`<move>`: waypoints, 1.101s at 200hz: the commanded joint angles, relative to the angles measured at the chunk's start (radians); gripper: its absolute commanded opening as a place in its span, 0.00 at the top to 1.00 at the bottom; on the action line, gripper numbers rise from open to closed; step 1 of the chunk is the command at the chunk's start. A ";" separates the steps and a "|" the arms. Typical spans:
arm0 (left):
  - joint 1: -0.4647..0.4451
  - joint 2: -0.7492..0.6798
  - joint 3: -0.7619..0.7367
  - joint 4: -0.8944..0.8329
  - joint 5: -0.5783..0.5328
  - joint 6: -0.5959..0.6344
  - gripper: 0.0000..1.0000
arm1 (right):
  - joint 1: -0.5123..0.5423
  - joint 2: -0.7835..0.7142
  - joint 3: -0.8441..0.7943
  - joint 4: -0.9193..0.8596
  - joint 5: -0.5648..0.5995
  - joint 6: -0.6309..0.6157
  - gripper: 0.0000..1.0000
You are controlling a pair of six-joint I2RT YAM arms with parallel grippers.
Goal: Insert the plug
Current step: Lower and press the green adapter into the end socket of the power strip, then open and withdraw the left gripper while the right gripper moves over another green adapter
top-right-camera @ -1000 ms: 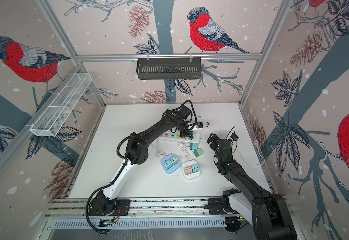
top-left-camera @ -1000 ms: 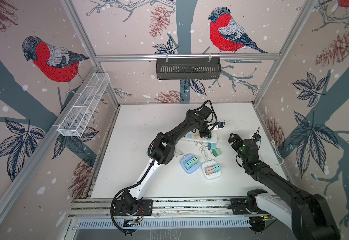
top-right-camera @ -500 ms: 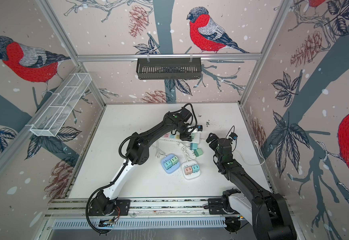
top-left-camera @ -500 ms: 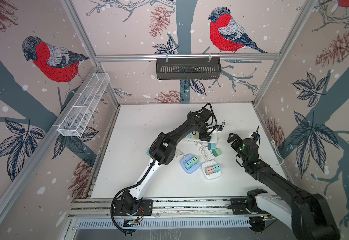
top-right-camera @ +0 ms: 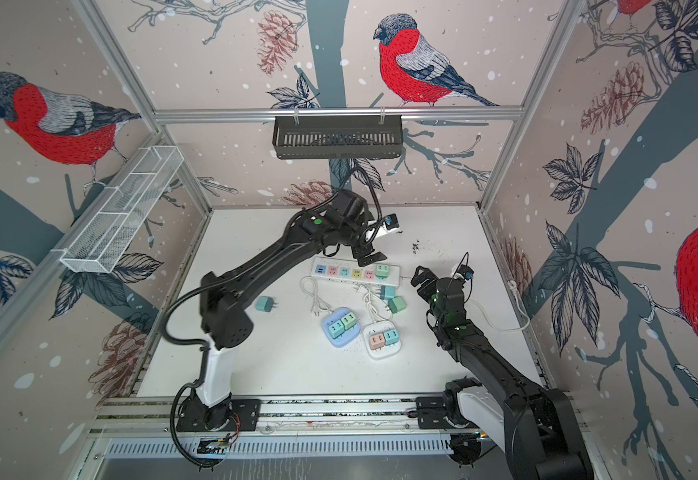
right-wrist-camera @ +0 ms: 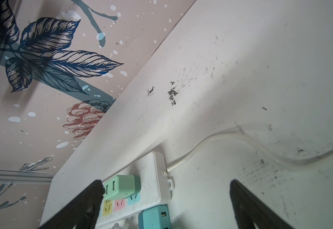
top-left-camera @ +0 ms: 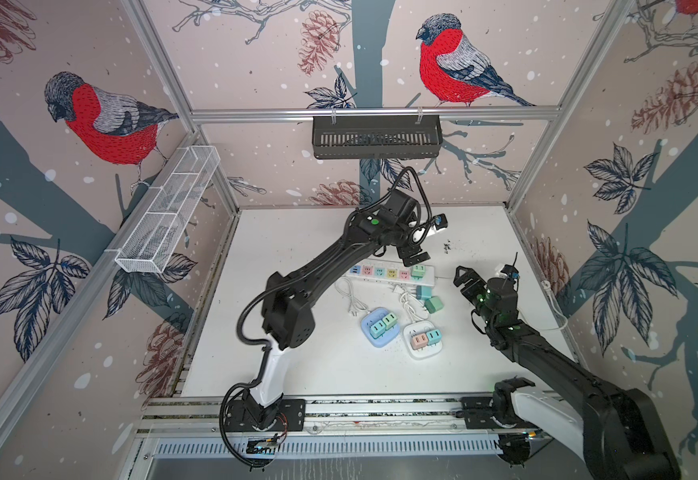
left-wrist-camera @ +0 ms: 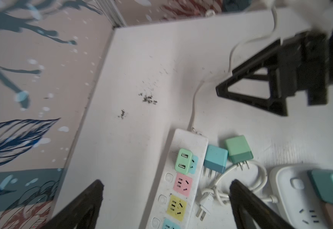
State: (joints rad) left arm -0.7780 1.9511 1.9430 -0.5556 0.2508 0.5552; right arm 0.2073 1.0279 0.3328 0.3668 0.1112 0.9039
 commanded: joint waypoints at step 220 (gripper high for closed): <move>0.067 -1.318 -1.415 0.858 -0.621 -0.744 0.02 | 0.261 -0.203 0.135 -0.316 0.075 -0.214 0.01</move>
State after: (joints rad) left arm -0.7227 0.6270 0.5087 0.2878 -0.3172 -0.2054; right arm 0.4213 0.8402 0.4507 0.1883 0.1013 0.7010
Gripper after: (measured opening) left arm 0.985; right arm 0.989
